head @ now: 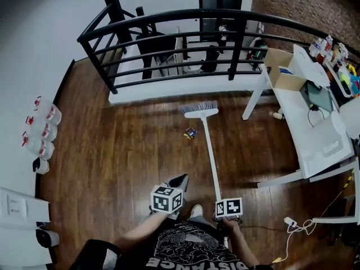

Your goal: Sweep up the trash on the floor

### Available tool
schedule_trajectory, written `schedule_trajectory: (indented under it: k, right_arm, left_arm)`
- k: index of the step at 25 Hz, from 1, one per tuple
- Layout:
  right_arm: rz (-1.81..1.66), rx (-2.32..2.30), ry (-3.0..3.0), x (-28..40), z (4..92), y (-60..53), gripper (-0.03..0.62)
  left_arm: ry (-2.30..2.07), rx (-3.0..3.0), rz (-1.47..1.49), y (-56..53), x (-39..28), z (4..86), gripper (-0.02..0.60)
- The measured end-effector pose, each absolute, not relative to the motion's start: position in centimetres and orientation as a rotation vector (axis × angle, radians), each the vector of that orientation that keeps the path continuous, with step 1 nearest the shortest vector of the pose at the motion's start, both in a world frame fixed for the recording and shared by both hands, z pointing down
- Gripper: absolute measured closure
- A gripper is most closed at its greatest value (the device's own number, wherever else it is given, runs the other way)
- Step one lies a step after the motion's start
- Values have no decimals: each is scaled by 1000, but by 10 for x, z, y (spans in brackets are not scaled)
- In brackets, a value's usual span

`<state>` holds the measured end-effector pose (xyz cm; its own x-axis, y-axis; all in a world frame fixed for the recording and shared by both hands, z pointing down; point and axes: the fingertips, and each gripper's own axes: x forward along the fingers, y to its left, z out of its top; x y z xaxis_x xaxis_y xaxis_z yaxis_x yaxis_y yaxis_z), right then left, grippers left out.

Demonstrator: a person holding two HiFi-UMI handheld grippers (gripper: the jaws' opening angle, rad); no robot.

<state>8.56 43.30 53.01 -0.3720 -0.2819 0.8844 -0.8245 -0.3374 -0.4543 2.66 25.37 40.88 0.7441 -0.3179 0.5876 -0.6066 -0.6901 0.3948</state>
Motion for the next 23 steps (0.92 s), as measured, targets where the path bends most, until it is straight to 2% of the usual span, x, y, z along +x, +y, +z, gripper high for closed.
schedule_trajectory:
  k: [5, 23]
  right_arm:
    - [1740, 1489, -1448, 64, 522, 438, 594]
    - [1767, 1687, -1385, -75, 497, 419, 594]
  left_arm:
    - [-661, 2375, 666, 260, 4, 411, 577]
    - [-543, 2383, 695, 260, -153, 428, 577]
